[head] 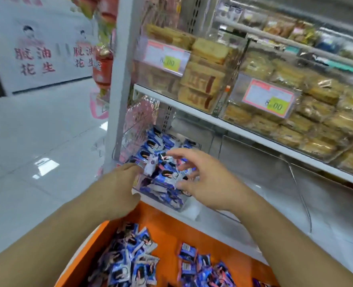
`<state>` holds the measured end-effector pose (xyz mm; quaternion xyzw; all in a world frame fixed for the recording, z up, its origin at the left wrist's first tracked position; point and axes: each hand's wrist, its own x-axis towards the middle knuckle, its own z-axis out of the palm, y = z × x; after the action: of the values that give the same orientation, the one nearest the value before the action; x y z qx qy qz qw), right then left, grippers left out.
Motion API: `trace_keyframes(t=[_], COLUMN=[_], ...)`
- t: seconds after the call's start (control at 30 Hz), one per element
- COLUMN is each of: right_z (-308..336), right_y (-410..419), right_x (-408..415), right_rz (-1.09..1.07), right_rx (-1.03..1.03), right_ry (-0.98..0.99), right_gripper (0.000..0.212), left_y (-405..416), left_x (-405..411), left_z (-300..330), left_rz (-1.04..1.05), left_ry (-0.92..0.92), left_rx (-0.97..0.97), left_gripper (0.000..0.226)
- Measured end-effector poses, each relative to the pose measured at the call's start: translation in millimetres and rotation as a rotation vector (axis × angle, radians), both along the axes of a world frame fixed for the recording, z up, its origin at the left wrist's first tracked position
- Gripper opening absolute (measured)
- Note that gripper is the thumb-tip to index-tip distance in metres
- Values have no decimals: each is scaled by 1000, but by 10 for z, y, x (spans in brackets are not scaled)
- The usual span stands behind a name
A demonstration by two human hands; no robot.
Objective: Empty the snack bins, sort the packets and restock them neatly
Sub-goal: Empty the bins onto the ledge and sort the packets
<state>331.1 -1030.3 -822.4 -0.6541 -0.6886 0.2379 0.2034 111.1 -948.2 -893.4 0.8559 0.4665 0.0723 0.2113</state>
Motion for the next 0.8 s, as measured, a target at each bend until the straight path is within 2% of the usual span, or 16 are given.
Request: trace_keyframes(t=[0.1, 0.23, 0.33, 0.43, 0.57, 0.63, 0.8], right_z=[-102, -294, -379, -424, -388, -391, -386], right_y=[714, 1196, 1353, 1400, 1303, 1252, 1213], right_x=[-41, -37, -87, -109, -52, -5, -47], right_rz=[136, 243, 250, 244, 176, 136, 163], right_rx=[-175, -410, -509, -527, -444, -420, -516], right_ry=[-114, -338, -342, -360, -241, -212, -256], right_gripper=[74, 83, 89, 77, 52, 47, 87], left_y=[100, 119, 114, 96, 95, 90, 84], left_x=[-47, -36, -14, 0, -4, -5, 18], left_z=[-14, 0, 1, 11, 16, 19, 37], left_rz=[29, 24, 44, 56, 57, 55, 71], left_ry=[-8, -4, -15, -35, -42, -38, -32], left_rx=[19, 18, 20, 28, 20, 16, 8], left_gripper=[66, 64, 60, 58, 55, 56, 57])
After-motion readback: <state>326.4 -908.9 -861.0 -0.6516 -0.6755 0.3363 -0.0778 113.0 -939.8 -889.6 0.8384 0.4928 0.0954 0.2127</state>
